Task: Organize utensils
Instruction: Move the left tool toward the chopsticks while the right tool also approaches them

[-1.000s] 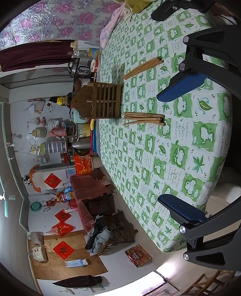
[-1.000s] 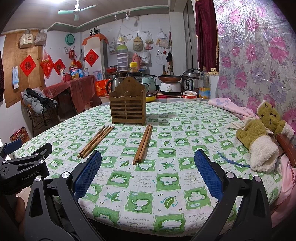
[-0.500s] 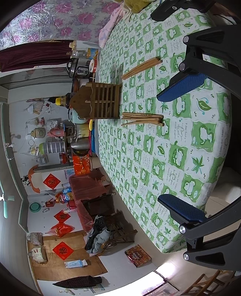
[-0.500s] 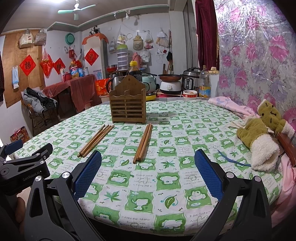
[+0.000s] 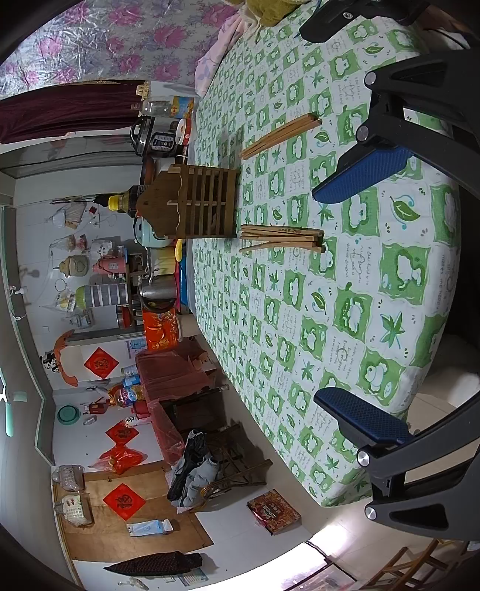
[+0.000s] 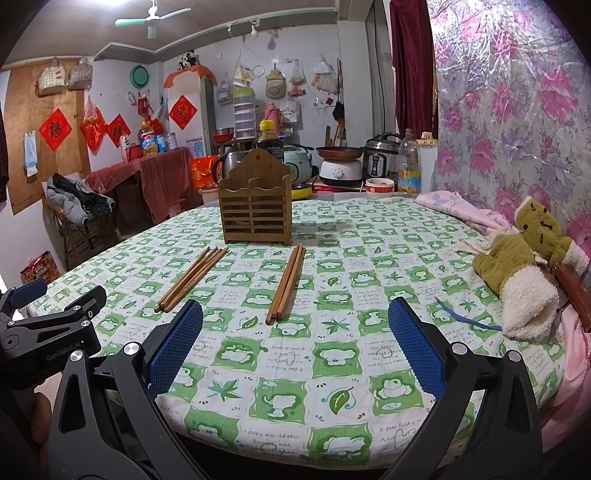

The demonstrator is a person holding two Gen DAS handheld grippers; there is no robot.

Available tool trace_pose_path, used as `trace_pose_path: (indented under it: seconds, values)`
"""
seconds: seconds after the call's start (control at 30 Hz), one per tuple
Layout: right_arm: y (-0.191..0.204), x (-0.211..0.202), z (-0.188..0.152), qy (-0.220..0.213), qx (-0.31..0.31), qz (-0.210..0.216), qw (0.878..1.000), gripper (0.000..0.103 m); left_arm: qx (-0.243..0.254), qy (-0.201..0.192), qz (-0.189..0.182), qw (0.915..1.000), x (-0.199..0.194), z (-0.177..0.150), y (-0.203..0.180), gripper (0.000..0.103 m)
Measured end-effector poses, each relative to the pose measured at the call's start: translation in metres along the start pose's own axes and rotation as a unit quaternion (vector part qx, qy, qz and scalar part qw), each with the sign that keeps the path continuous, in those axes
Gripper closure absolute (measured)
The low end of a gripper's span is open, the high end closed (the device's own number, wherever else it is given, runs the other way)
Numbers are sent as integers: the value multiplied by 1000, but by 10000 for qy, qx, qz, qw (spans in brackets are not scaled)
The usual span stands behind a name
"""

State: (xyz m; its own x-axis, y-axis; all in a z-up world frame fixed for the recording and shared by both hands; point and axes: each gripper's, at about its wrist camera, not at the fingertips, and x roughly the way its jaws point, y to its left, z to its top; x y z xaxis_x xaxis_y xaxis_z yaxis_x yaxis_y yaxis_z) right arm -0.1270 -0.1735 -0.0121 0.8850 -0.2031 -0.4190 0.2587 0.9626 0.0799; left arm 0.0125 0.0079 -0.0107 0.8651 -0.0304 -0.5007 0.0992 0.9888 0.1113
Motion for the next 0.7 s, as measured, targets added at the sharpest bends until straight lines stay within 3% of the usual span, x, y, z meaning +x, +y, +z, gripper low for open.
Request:
trace_pose_path:
  seconds: [0.43,0.57,0.7]
  values:
    - [0,0,0,34,26,35,10000,6,-5,121,-22,9999,3,-1,3,6]
    - [-12,0,6,-98,69,-92,9999,6,12,438,-19,9990,21,1,17,6]
    - [-25,23,15,35,-82,-419,9991,6,-255,1122,-29,9934,57,5,44,6]
